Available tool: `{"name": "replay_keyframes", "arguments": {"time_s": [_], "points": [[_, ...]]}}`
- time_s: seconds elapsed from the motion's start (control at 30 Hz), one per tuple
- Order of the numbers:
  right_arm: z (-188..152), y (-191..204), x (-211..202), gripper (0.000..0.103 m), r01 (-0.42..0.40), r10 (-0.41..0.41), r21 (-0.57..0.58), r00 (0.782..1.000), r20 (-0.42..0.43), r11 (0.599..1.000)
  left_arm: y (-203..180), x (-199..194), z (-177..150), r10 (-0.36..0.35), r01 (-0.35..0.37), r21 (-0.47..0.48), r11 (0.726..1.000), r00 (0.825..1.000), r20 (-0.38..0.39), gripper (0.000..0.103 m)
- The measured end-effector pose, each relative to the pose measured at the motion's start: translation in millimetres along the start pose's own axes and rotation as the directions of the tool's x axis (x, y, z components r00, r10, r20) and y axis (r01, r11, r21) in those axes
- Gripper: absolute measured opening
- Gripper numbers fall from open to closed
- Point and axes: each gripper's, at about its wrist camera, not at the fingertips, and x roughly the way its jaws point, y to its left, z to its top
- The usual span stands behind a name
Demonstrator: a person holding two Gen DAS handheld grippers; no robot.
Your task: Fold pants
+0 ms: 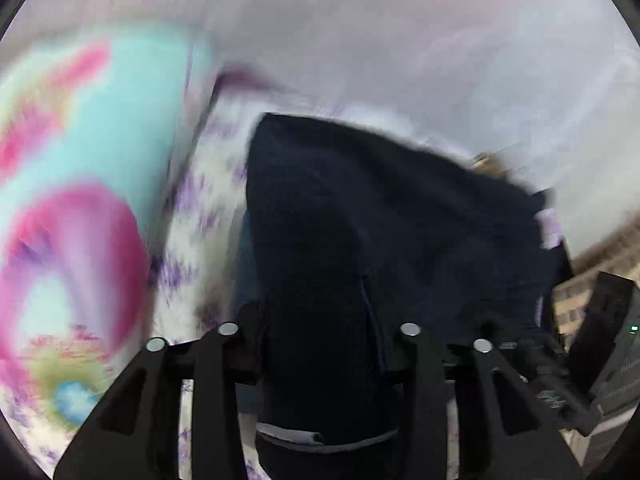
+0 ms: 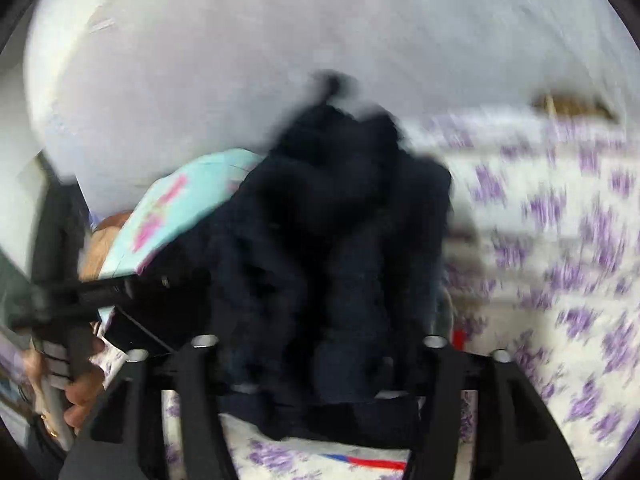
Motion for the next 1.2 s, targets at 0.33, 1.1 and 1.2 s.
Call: {"name": "replay_keyframes", "arguments": {"time_s": [0.33, 1.1, 1.2], "points": [[-6, 27, -41, 0.082, 0.056, -0.054, -0.079, 0.998, 0.030, 0.995, 4, -45, -29, 0.034, -0.045, 0.075, 0.996, 0.989, 0.144, 0.071], [-289, 94, -212, 0.096, 0.467, -0.410, -0.137, 0.857, 0.312, 0.874, -59, -171, -347, 0.287, -0.361, 0.073, 0.930, 0.834, 0.472, 0.098], [-295, 97, -212, 0.099, 0.489, -0.419, -0.136, 0.836, 0.355, 0.861, -56, -169, -352, 0.325, -0.405, 0.055, 0.913, 0.803, 0.500, 0.098]]}}
